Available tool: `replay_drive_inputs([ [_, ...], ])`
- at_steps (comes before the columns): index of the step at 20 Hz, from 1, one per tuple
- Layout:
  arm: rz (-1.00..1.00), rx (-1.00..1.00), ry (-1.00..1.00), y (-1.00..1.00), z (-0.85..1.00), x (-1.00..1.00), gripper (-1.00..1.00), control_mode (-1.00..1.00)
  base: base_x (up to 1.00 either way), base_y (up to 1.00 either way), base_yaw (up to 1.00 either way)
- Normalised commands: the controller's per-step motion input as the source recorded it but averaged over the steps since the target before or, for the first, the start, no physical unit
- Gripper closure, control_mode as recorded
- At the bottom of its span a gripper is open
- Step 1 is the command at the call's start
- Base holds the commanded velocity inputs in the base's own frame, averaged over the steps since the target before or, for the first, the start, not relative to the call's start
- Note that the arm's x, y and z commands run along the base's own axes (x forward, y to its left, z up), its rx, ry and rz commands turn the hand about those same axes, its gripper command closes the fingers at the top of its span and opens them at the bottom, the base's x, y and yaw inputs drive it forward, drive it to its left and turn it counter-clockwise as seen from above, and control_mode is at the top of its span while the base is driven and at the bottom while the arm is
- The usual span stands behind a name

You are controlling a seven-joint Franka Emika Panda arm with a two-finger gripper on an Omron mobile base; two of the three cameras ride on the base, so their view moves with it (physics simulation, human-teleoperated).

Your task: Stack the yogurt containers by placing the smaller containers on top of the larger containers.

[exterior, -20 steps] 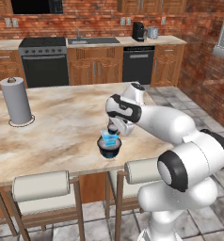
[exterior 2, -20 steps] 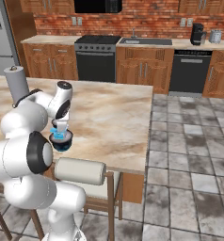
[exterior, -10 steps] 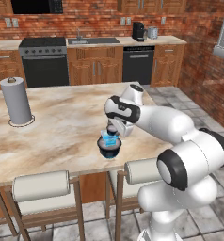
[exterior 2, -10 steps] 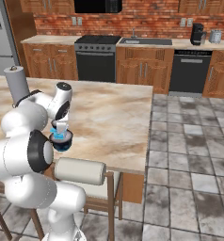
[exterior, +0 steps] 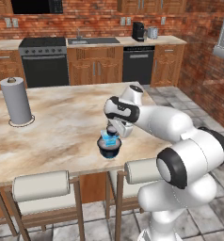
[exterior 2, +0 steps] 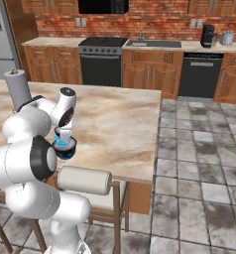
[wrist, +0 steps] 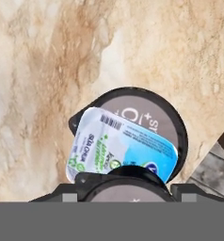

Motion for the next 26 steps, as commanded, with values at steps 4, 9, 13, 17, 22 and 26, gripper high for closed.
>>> replay_drive_inputs([
  [4,0.0,0.0,0.0,0.0,-0.05,0.01,1.0,-1.0,0.0,0.0,0.0],
  [9,0.0,0.0,0.0,0.0,-0.05,0.02,1.0,-1.0,0.0,0.0,0.0],
  [13,0.0,0.0,0.0,0.0,-0.05,0.04,1.0,-1.0,0.0,0.0,0.0],
  [17,0.0,0.0,0.0,0.0,-0.04,0.04,1.0,-1.0,0.0,0.0,0.0],
  [22,0.0,0.0,0.0,0.0,-0.04,0.05,1.0,-1.0,0.0,0.0,0.0],
  [26,0.0,0.0,0.0,0.0,-0.03,0.05,1.0,-1.0,0.0,0.0,0.0],
])
